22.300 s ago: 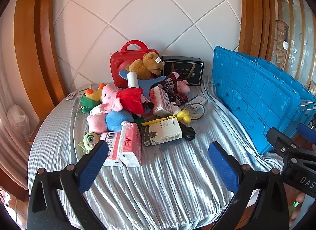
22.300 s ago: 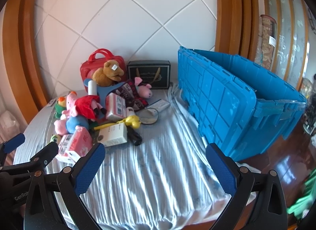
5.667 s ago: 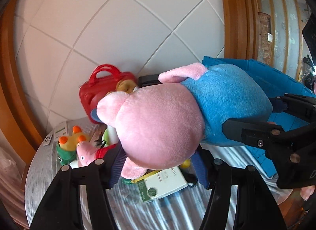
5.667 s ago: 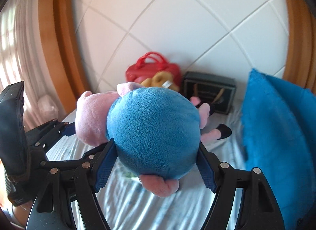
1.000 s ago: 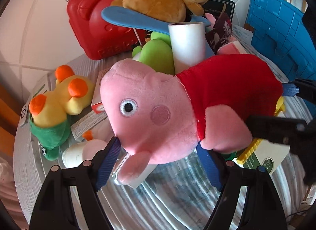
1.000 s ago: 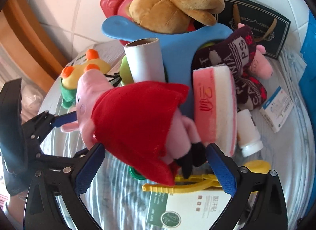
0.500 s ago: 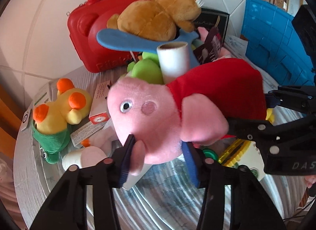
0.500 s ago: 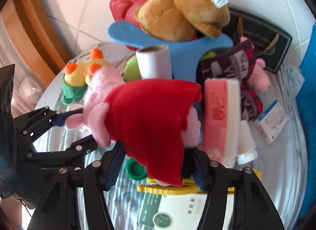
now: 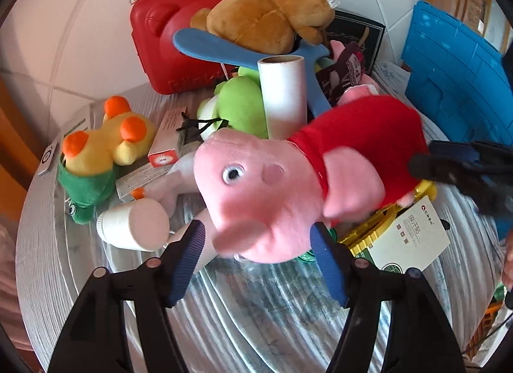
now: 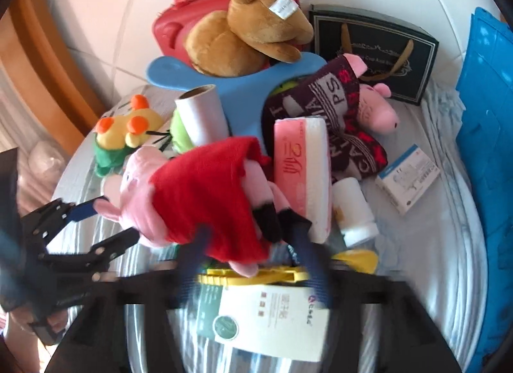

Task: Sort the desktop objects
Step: 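Grasp the Peppa pig plush's red dress with the right tool while the left tool grips its head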

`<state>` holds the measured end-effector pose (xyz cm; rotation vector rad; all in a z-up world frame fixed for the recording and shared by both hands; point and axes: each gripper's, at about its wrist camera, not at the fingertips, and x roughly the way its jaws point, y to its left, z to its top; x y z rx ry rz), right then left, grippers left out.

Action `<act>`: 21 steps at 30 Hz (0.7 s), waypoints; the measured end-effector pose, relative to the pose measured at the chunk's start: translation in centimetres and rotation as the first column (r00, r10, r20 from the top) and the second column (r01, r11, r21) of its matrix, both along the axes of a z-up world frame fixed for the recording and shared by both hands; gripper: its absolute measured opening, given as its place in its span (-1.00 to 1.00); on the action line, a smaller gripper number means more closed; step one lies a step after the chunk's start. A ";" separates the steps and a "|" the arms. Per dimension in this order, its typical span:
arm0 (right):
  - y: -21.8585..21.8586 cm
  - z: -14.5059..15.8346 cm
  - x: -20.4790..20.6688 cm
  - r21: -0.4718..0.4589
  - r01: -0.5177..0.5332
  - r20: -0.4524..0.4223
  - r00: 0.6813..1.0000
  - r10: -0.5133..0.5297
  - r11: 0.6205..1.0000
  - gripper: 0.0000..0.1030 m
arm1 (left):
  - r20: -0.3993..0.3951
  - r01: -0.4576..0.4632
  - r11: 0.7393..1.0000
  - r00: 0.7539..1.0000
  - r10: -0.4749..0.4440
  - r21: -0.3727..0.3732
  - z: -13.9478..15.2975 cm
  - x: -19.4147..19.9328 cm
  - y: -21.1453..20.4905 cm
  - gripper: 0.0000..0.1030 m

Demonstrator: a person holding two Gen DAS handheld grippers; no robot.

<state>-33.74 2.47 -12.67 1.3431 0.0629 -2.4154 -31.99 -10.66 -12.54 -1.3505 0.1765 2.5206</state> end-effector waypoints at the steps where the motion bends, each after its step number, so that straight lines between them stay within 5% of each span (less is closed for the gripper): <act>1: -0.1 0.0 0.4 -0.013 -0.013 -0.005 1.000 0.013 1.000 0.87 | -0.001 0.002 1.000 1.000 -0.002 -0.003 -0.2 0.0 0.0 0.51; 5: -0.6 -0.1 0.8 -0.041 -0.040 -0.016 0.999 0.039 0.998 1.00 | 0.007 0.043 0.999 0.999 -0.043 0.010 -1.0 0.1 0.5 0.55; 14: -1.7 -4.7 -1.9 -0.085 -0.051 0.129 0.990 0.062 0.995 1.00 | -0.008 0.081 0.997 0.997 -0.081 -0.017 -2.5 -1.0 2.3 0.80; 21: -2.4 -5.0 -3.4 -0.063 -0.042 0.083 0.995 0.047 0.997 1.00 | -0.002 0.093 0.994 0.996 -0.093 0.061 -2.9 -3.0 2.2 0.89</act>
